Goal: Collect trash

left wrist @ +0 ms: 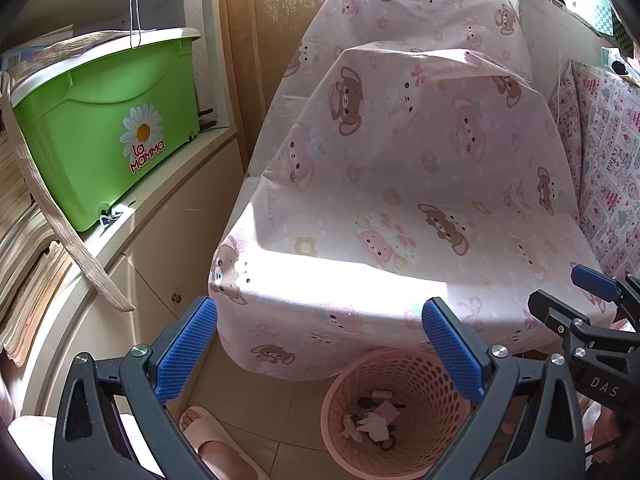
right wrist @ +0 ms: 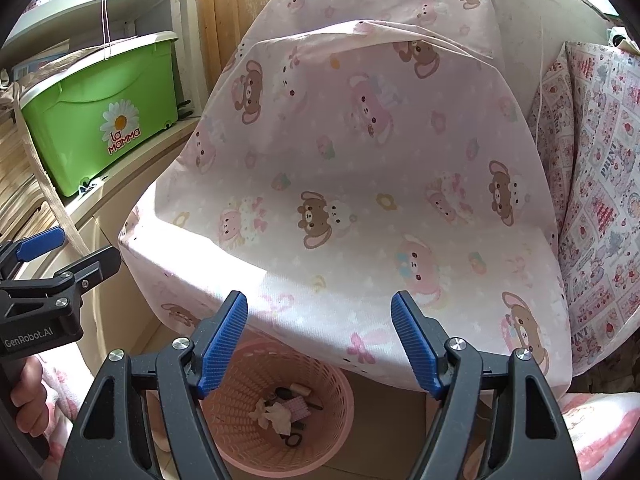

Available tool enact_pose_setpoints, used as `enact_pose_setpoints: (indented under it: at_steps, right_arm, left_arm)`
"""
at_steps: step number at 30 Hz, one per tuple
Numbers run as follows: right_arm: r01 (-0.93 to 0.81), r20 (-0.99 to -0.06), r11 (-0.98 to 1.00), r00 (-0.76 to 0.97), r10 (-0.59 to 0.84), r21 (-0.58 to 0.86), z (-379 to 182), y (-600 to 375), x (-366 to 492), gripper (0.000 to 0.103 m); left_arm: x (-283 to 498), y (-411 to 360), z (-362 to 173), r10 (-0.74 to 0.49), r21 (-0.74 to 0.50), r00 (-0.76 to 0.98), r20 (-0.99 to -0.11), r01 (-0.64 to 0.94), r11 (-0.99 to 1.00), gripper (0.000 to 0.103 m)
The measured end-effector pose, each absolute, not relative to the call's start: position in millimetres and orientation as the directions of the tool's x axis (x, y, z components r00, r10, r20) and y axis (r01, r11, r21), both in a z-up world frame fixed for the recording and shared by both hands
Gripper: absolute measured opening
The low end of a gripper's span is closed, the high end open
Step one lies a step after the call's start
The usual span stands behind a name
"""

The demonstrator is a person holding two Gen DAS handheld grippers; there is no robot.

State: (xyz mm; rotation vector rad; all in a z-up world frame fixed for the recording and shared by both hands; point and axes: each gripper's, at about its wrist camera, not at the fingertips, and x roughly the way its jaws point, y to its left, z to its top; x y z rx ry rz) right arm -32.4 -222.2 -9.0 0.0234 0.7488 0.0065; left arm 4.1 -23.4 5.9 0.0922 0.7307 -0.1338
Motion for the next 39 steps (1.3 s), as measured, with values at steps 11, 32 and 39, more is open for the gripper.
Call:
enact_pose_setpoints:
  at_steps: [11,32,39]
  right_arm:
    - [0.003,-0.681,1.000,0.733,0.013,0.022,-10.2,-221.7,-32.4,0.076]
    - [0.008,-0.700,0.999,0.714,0.019,0.035,-14.2,-221.2,-29.1,0.076]
    - [0.003,-0.705,0.999,0.709,0.024,0.037,-14.4,-220.1,-28.5,0.076]
  left_arm:
    - [8.3,-17.4,5.0,-0.091,0.016,0.725,-0.683,0.139,0.990,0.101]
    - [10.2,-21.5,0.2,-0.088,0.034,0.709,-0.699,0.156,0.987,0.101]
    - [10.5,-22.7,-1.0,-0.089,0.035,0.705,-0.704,0.160,0.987,0.101]
